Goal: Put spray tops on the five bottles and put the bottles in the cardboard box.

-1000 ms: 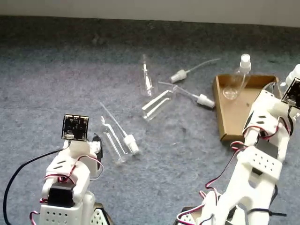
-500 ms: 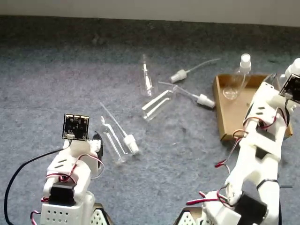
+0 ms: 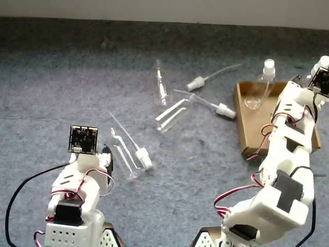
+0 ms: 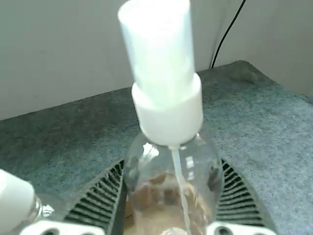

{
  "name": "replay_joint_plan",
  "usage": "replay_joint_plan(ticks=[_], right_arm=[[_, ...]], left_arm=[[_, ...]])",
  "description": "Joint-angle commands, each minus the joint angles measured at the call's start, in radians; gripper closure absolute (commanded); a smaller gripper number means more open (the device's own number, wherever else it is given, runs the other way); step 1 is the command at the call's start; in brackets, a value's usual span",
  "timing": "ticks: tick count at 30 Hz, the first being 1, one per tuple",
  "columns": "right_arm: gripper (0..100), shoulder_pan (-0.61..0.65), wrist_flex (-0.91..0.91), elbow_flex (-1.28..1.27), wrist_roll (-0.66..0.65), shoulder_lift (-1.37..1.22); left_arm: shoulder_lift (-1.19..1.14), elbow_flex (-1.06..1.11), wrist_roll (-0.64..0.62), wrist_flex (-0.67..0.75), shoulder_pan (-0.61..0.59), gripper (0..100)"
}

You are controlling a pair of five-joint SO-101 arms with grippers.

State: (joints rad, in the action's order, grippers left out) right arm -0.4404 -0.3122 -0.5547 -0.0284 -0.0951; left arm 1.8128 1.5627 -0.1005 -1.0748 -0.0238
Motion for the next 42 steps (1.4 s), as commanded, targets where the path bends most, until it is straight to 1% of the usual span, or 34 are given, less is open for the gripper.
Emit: replay_joint_plan(ticks=[1,9,12,17,23,28,33,42], right_arm=[[82.9,0.016,-0.031,0.110,0.005,-0.024],[82.9,0.024,-0.036,0.254,0.006,-0.205],[82.9,0.027,-0.036,0.308,0.008,-0.271],[82.9,0.027,-0.036,0.380,0.008,-0.352],[82.9,0.031,-0.036,0.438,0.008,-0.426],[82.9,0.041,-0.050,0.452,0.008,-0.472],[82.9,0.042,-0.206,0.440,0.002,-0.479],[82.8,0.042,-0.203,0.377,-0.002,-0.483]], left_arm=[[0.012,-0.007,0.000,0.020,-0.002,99],[0.012,-0.007,0.000,0.021,-0.002,99],[0.012,0.010,0.000,0.052,-0.002,99],[0.012,0.061,0.000,0.143,-0.002,99],[0.012,0.064,0.000,0.146,-0.002,99],[0.012,0.064,0.000,0.146,-0.002,99],[0.012,0.064,0.000,0.147,-0.002,99],[0.012,0.064,0.000,0.147,-0.002,99]])
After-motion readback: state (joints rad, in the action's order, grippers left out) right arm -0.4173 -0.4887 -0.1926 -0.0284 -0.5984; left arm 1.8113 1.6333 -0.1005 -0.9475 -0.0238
